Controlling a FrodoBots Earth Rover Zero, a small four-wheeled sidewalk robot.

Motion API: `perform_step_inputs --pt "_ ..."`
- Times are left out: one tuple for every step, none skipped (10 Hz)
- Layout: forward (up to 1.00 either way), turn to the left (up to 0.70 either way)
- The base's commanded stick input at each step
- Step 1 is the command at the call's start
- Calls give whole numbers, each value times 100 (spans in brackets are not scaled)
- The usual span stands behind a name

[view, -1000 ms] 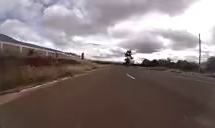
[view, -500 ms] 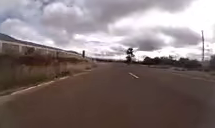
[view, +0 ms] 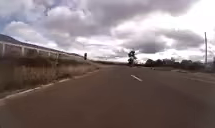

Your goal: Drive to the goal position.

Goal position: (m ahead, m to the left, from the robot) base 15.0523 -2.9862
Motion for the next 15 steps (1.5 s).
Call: perform_step_inputs --pt "70 1" --pt "70 1" --pt "70 1" --pt "70 1" --pt "70 1" --pt "70 1" --pt "70 1" --pt "70 1" --pt "70 1" --pt "70 1" --pt "70 1" --pt "70 1" --pt "70 1" --pt "70 1" --pt "70 1"
